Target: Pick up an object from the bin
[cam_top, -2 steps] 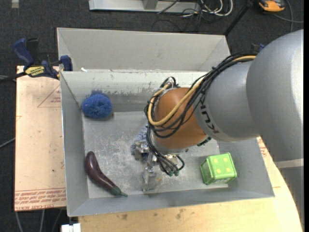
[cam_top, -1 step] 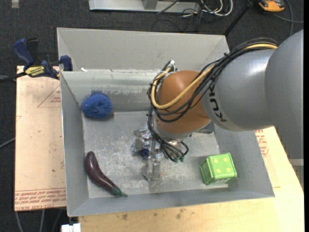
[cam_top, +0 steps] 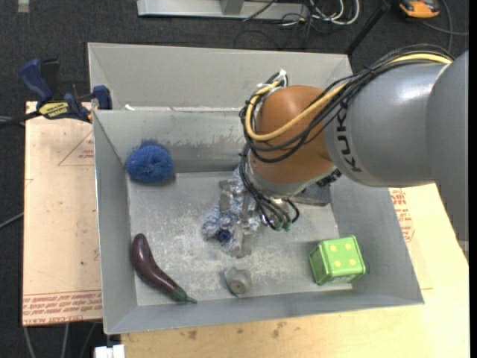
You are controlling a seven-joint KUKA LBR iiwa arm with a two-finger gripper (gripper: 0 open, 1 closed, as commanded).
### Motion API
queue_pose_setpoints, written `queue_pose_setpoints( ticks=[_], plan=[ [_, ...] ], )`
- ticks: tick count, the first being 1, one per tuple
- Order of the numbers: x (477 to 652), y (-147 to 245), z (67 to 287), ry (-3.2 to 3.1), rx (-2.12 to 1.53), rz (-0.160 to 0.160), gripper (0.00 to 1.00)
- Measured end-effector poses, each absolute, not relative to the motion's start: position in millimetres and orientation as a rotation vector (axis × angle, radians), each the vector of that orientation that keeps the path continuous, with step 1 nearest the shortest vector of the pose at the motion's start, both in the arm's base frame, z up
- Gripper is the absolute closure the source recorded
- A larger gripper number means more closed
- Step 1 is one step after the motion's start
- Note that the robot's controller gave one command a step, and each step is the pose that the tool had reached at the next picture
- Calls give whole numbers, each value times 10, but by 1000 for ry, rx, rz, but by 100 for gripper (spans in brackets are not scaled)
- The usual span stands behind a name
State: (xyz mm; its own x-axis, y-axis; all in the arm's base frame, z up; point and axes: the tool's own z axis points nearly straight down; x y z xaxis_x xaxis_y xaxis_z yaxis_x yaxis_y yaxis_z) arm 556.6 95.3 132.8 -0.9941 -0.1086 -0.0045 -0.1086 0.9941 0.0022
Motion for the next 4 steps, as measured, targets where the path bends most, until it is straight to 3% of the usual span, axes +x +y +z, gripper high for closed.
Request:
queue_pose_setpoints(
  ticks=[1, 2, 3, 4],
  plan=[
    [5615, 728, 1277, 3122, -319, 2, 0],
    [5627, 819, 797, 3125, -294, 5, 100],
    [5628, 820, 797, 3124, -295, 5, 100],
    [5610, 586, 1820, 3126, -299, 2, 100]
  ],
)
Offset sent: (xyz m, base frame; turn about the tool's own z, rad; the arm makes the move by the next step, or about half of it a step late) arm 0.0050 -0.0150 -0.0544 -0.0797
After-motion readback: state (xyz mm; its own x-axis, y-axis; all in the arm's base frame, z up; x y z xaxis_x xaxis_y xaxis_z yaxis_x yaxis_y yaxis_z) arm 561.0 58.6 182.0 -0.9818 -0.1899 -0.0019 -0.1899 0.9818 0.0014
